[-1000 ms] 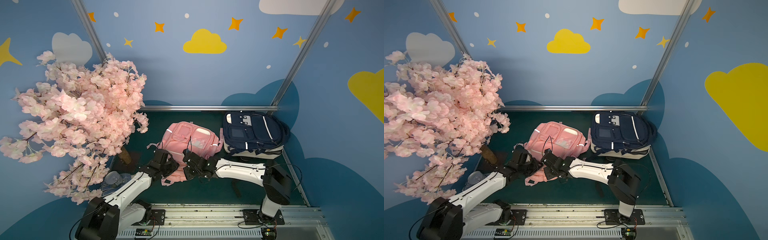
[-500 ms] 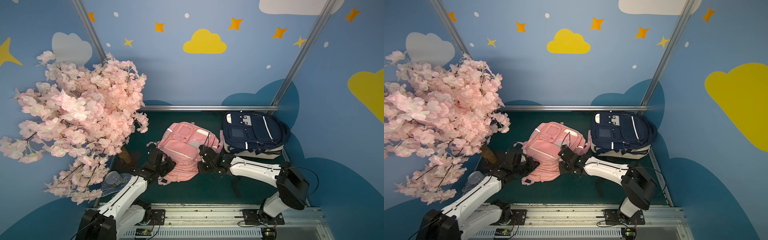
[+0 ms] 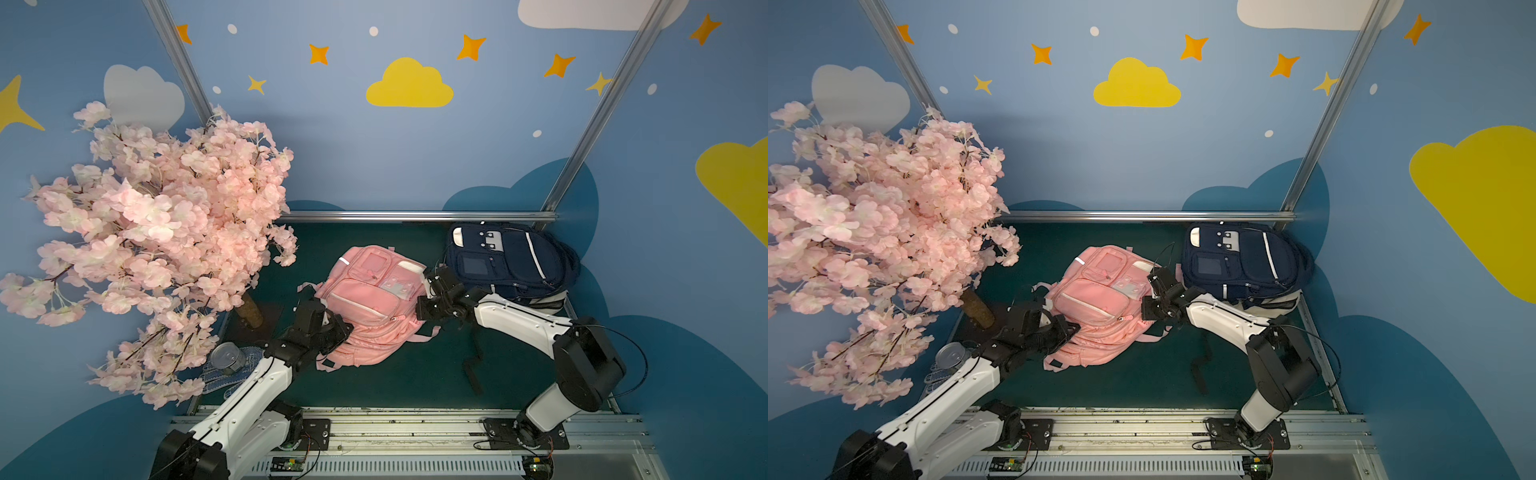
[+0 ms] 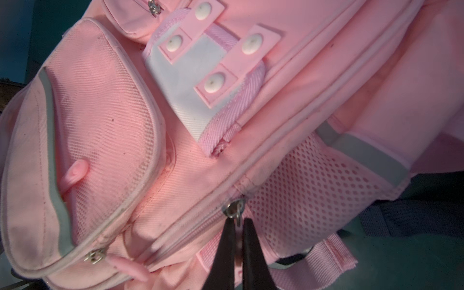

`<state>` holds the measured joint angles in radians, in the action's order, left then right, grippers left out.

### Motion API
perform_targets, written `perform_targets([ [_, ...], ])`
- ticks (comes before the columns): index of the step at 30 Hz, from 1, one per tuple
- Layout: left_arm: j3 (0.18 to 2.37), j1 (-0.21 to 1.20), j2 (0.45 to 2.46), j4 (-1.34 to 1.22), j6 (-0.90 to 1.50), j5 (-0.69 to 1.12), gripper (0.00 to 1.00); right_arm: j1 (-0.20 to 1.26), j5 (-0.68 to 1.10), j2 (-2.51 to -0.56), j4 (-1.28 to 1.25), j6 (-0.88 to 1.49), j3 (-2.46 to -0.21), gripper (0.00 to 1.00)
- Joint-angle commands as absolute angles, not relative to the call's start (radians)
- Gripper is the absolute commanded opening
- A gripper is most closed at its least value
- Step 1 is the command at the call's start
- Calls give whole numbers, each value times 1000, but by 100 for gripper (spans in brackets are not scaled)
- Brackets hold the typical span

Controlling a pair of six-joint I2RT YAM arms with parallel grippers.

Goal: Zip up the backpack
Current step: Zip the zipper on the backpack.

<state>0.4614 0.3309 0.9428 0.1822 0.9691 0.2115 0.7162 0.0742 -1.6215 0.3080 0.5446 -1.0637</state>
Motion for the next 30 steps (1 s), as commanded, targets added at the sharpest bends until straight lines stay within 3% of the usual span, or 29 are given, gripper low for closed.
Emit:
perform_targets([
  [1, 437, 339, 939, 229, 939, 178, 5, 689, 24, -1639, 316, 536, -1098, 0],
  [6, 440, 341, 949, 229, 928, 162, 13, 711, 49, -1639, 337, 529, -1110, 0],
  [7, 446, 342, 955, 227, 923, 163, 18, 713, 57, -1635, 346, 525, -1113, 5],
  [11, 516, 340, 1022, 268, 835, 214, 46, 724, 52, -1577, 402, 504, -1118, 53],
  [15, 599, 327, 1045, 377, 734, 185, 62, 722, 8, -1512, 470, 517, -1094, 71],
  [23, 698, 234, 1048, 484, 609, 64, 78, 719, 43, -1483, 413, 649, -975, 76],
  [30, 692, 129, 1182, 441, 605, 9, 81, 721, 111, -1605, 317, 730, -975, 76],
])
